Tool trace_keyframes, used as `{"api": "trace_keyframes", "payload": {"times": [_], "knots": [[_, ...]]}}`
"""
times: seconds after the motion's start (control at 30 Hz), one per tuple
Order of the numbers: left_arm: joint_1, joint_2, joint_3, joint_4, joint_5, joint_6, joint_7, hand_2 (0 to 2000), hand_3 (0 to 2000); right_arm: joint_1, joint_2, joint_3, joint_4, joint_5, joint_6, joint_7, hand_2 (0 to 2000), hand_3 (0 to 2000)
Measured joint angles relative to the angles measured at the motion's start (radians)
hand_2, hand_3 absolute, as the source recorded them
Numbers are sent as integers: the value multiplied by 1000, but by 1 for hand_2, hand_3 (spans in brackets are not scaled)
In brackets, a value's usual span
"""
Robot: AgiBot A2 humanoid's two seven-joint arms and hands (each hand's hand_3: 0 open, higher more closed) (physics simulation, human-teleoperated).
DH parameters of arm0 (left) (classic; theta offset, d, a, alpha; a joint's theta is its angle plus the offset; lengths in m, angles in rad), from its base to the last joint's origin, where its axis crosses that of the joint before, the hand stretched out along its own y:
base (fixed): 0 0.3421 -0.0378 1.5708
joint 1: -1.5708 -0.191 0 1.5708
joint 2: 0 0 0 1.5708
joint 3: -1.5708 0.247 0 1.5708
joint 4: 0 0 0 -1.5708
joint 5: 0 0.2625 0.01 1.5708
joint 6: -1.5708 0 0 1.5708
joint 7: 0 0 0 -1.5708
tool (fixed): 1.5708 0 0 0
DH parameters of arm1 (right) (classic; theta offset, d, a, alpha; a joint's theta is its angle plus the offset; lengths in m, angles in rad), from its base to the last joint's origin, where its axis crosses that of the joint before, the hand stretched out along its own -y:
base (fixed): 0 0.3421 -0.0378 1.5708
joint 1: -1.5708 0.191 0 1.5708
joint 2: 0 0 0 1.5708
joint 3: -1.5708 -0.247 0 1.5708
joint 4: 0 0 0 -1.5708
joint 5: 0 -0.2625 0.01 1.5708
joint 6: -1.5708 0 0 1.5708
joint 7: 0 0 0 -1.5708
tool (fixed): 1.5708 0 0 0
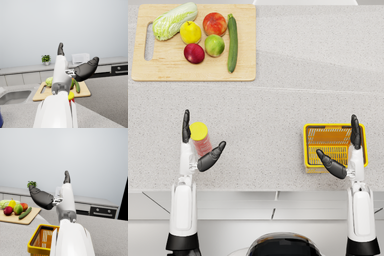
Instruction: Pick up the red potato chip and place it into the yellow basket
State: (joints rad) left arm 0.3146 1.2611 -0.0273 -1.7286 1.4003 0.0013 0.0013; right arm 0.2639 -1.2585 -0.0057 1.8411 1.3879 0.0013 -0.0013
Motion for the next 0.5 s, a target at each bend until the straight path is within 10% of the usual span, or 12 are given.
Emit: {"api": "trace_keyframes", "payload": {"times": [0.5], "knots": [[53,35,44,475,113,-1,-1,0,0,-40,-21,-16,39,81,-1,1,0,0]]}}
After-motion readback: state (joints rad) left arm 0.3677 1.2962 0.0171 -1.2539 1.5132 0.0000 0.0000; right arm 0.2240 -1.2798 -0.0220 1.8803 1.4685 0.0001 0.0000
